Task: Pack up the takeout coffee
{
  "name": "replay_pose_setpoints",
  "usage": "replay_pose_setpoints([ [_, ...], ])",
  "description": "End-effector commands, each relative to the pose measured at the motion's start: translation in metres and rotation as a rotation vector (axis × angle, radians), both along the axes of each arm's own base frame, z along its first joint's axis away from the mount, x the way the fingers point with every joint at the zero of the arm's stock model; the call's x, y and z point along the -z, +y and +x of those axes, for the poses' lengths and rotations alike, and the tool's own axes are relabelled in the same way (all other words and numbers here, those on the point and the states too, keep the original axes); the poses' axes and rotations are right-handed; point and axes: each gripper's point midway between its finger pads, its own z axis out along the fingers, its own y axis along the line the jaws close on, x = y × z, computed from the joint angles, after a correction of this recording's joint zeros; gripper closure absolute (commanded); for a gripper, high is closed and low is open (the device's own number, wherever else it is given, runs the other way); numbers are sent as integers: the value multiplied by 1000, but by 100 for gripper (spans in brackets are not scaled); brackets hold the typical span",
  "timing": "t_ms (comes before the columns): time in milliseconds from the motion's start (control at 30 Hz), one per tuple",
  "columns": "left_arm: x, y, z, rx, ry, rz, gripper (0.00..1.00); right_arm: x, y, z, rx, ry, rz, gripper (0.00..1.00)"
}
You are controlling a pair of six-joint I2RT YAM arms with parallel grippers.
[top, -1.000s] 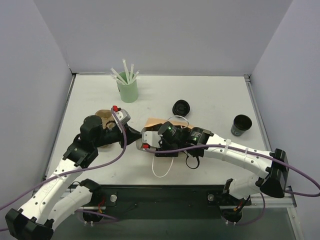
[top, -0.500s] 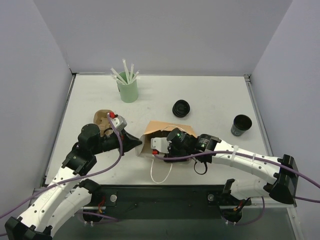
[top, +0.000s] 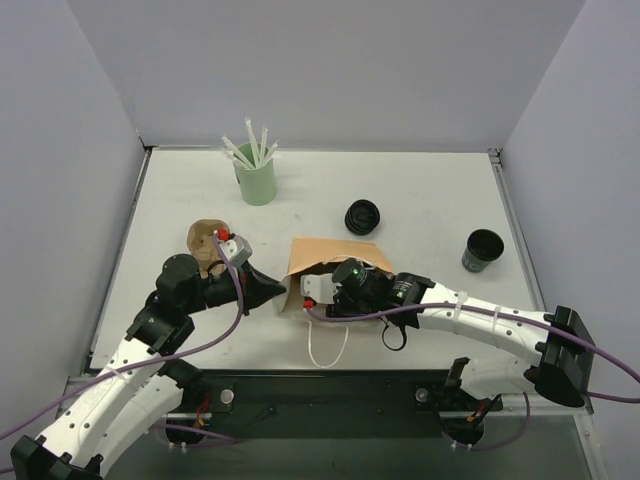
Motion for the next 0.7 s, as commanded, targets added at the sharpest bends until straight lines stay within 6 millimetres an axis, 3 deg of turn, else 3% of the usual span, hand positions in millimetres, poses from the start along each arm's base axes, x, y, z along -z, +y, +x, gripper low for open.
replay_pose_setpoints([
  [0,-21,-3,-5,30,-46,-53,100,-8,-1,18,22,-109,-15,41],
  [267,-20,-3,-6,20,-24,-55,100,-13,8,19,-13,-140,10,42],
  [400,-14,-3,-8,26,-21,-58,100,-7,6,22,-1,-152,-20,42],
  [667,-11,-1,-9,18,-18,-41,100,-20,1,19,21,-179,-40,43],
])
